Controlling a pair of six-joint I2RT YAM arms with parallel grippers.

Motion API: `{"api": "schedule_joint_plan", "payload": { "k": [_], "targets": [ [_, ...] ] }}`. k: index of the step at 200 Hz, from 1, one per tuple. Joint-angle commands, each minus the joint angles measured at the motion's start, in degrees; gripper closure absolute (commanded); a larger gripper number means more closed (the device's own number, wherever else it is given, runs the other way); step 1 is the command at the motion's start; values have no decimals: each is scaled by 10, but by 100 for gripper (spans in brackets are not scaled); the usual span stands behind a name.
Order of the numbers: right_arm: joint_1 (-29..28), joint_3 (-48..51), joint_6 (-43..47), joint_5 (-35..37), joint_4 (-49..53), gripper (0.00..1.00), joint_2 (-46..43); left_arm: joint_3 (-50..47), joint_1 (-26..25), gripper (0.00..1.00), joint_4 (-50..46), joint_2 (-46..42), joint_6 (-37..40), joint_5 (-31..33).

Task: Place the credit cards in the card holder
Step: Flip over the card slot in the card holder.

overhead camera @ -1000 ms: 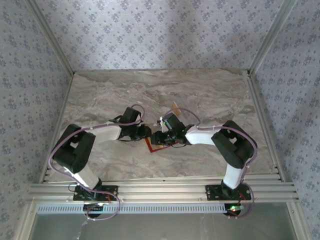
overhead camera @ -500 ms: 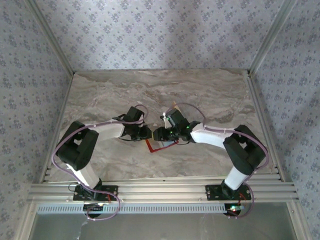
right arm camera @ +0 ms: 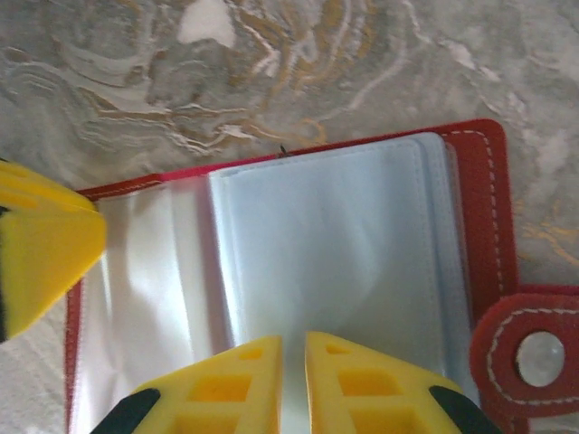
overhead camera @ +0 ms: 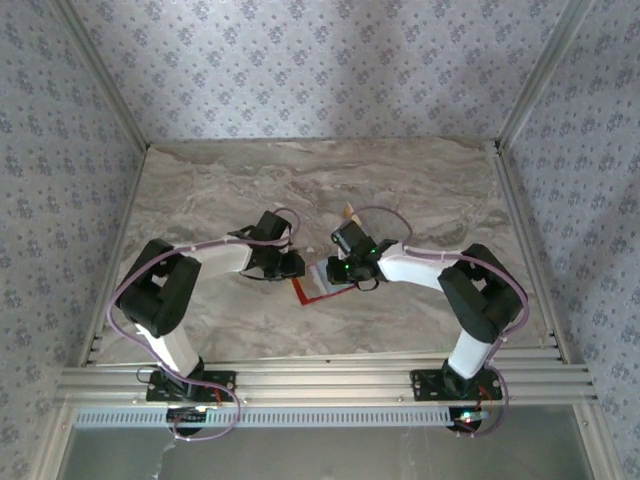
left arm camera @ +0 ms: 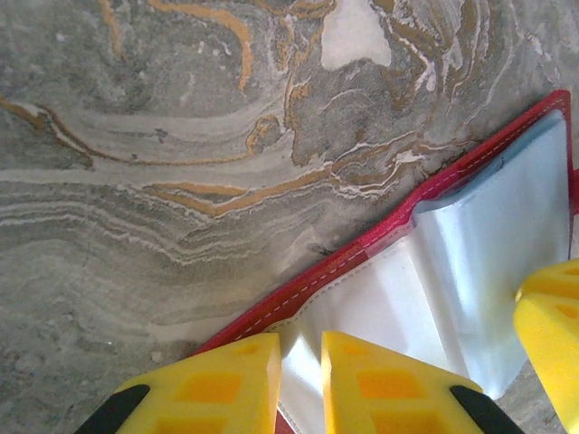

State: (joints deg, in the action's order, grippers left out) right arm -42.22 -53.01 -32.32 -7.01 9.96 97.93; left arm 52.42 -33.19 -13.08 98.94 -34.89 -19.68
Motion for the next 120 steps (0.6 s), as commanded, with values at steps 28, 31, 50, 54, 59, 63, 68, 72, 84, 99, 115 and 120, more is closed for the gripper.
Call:
{"api": "schedule_joint_plan", "payload": {
  "k": [28,31,50,54,59,63,68,72,84,99,115,120],
  "targets": [
    [-12,46,-33,44,16,81,-17,25,-13,83,-46,23,37,13],
    [-12,50,-47,47,16,81,-21,26,-13,83,-48,24,39,15],
    [-18,73,-70,60,7,81,-54,36,-19,85,-60,30,50,19],
    [-19,76,-73,61,4,81,-60,38,-20,85,-62,32,51,20],
    [-21,79,-76,63,4,81,-66,40,-21,85,-64,33,53,21],
    [-22,79,-77,67,5,81,-71,40,-22,85,-65,34,55,22],
    [-23,80,-77,70,7,81,-76,43,-24,86,-68,36,57,23],
    [-25,79,-76,73,8,81,-81,44,-25,86,-70,37,59,26],
    [-27,70,-68,81,16,78,-87,48,-28,86,-75,39,61,32],
    [-25,51,-50,87,37,72,-88,51,-31,86,-77,42,63,33],
    [-19,26,-42,89,58,65,-92,51,-32,87,-76,44,64,31],
    [-16,19,-25,89,64,64,-94,51,-33,87,-77,45,64,31]
  ]
}}
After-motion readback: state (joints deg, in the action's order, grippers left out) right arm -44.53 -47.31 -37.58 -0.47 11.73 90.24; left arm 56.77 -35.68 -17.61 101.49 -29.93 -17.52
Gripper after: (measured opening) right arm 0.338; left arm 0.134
